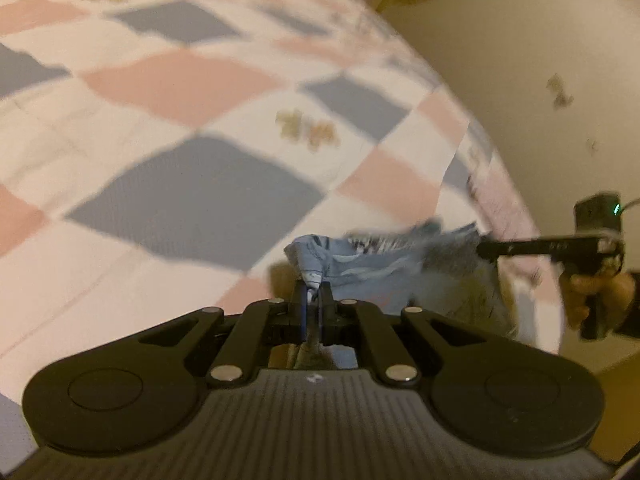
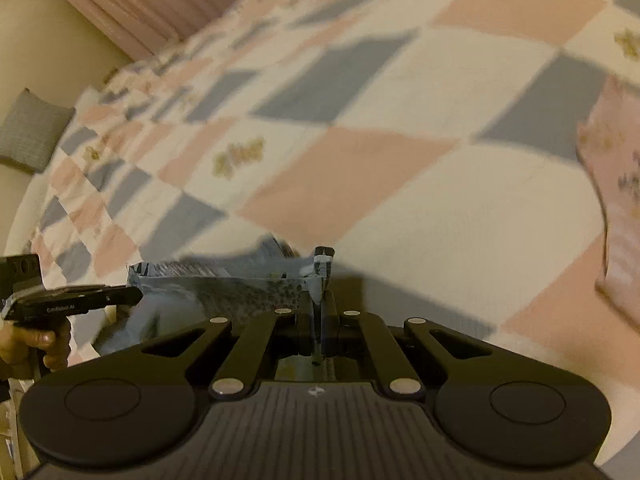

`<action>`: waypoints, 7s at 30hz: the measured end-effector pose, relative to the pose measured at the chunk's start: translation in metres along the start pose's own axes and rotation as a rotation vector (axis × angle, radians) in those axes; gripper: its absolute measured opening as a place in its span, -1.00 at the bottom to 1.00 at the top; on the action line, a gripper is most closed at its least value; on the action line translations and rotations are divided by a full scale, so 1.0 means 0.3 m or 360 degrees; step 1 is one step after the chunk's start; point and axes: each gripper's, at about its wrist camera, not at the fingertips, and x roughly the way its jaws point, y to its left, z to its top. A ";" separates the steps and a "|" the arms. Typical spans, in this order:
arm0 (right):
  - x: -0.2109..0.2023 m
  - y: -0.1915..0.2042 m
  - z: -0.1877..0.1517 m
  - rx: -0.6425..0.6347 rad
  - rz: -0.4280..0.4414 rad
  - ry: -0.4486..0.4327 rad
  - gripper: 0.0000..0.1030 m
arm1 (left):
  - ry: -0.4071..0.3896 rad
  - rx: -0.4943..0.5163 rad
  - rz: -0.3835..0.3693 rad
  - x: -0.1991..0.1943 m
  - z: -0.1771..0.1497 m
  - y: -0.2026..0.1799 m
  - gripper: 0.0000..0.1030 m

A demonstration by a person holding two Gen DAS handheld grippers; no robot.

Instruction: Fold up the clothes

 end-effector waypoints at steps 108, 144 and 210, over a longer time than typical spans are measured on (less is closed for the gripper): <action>-0.036 0.191 -0.356 -0.0422 0.0177 0.0305 -0.37 | 0.0214 0.0616 0.0663 -0.088 -0.406 -0.475 -0.94; 0.196 0.194 -0.078 -0.0714 0.0028 0.0129 -0.36 | -0.0012 0.0671 0.0492 0.106 -0.138 -0.207 -0.87; -0.029 0.273 -0.428 -0.0992 -0.0484 0.0327 -0.07 | 0.0256 0.0953 0.0542 -0.088 -0.374 -0.303 -0.47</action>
